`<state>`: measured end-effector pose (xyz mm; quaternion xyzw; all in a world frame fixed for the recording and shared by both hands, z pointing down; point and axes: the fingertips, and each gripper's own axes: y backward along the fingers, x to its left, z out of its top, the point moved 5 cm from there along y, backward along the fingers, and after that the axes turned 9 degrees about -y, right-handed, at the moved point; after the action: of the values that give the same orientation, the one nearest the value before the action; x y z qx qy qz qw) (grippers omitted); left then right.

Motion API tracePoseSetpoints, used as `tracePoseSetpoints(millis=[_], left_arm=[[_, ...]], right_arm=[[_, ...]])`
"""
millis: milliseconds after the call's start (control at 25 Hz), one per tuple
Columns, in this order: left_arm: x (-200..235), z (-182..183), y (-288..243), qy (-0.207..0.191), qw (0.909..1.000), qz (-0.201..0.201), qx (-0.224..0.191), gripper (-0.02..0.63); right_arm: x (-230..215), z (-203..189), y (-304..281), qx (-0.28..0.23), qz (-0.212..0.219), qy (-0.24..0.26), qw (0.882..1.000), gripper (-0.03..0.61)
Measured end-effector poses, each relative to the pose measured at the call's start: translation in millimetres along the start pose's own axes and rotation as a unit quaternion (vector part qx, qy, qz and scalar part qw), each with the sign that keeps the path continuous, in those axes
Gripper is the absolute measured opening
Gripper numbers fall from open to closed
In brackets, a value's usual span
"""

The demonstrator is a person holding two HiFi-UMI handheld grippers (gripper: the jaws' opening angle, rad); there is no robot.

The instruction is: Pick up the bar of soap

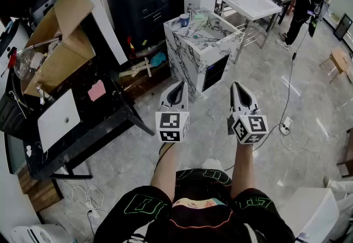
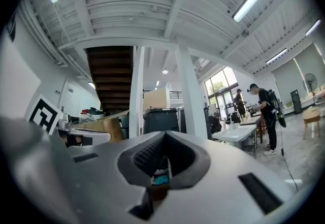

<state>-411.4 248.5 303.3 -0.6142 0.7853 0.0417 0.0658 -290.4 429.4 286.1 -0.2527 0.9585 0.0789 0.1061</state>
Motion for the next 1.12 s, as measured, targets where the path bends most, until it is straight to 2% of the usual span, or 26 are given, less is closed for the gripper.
tracePoseSetpoints(millis=[240, 440, 560, 720, 1120], left_arm=[[2, 9, -5, 0.011, 0.9998, -0.011, -0.016, 0.003], [35, 5, -1, 0.052, 0.9983, 0.016, -0.02, 0.003], [40, -5, -1, 0.07, 0.9972, 0.013, -0.023, 0.003], [44, -11, -9, 0.084, 0.996, 0.009, -0.03, 0.003], [61, -9, -43, 0.105, 0.9933, 0.01, -0.047, 0.003]], right_arm=[[8, 9, -21, 0.005, 0.006, 0.023, 1.0, 0.005], [19, 14, -39, 0.001, -0.01, 0.029, 1.0, 0.006], [24, 9, -52, 0.02, -0.016, 0.043, 0.999, 0.005], [31, 9, -61, 0.019, -0.004, 0.053, 0.998, 0.006], [9, 11, -95, 0.013, -0.014, 0.058, 0.998, 0.027]])
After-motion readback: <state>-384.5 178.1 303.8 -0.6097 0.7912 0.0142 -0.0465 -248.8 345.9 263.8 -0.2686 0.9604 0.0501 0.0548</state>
